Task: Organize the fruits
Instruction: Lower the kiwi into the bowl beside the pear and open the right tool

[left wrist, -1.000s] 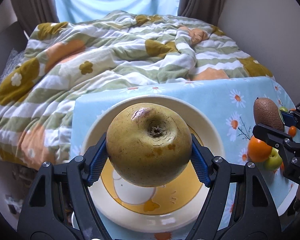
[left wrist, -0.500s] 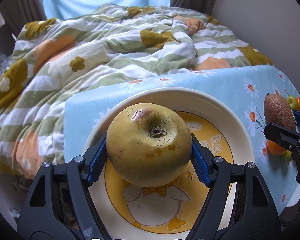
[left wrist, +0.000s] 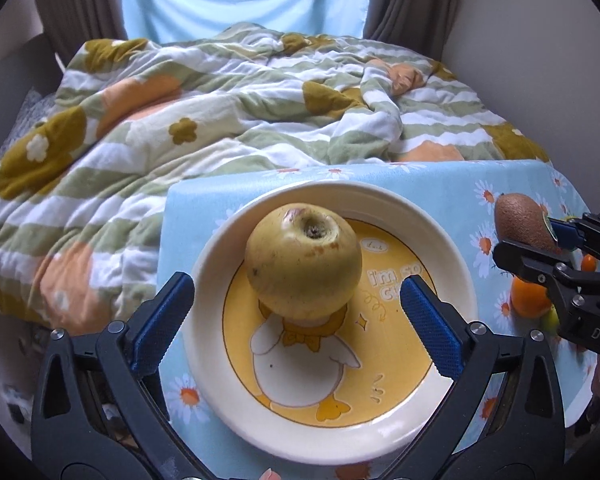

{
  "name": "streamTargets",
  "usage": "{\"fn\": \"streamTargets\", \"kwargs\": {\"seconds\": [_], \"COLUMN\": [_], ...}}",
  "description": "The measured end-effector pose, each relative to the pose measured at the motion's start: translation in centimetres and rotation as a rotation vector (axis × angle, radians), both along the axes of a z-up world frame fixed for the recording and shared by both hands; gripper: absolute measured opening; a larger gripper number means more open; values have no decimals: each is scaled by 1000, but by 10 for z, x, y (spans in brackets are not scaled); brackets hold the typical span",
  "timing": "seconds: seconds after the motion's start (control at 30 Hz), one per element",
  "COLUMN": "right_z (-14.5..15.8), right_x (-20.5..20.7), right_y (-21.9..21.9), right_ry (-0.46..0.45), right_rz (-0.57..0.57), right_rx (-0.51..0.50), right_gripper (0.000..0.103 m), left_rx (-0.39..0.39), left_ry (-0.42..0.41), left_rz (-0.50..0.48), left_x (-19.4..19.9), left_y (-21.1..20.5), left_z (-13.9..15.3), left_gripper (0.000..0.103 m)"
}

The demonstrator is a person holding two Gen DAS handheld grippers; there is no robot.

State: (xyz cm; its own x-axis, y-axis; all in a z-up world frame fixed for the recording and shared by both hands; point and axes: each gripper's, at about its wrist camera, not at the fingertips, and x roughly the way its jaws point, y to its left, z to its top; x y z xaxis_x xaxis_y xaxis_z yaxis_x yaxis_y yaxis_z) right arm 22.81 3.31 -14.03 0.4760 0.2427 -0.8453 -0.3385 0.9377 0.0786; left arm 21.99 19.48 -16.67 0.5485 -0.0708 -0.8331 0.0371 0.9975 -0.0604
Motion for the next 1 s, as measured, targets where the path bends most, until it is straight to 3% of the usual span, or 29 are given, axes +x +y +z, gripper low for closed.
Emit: {"fn": "streamTargets", "kwargs": {"seconds": [0.57, 0.93, 1.0], "right_z": [-23, -39, -38], "right_x": [35, 41, 40], "right_y": [56, 68, 67], "right_ry": [-2, -3, -19], "right_rz": [279, 309, 310], "right_rx": [-19, -68, -67], "right_gripper": [42, 42, 46], "left_rx": [-12, -42, -39], "left_ry": [42, 46, 47], "left_rz": [147, 176, 176], "left_x": [-61, -69, -69], "left_y": [6, 10, 11], "left_z": [8, 2, 2], "left_gripper": [103, 103, 103]}}
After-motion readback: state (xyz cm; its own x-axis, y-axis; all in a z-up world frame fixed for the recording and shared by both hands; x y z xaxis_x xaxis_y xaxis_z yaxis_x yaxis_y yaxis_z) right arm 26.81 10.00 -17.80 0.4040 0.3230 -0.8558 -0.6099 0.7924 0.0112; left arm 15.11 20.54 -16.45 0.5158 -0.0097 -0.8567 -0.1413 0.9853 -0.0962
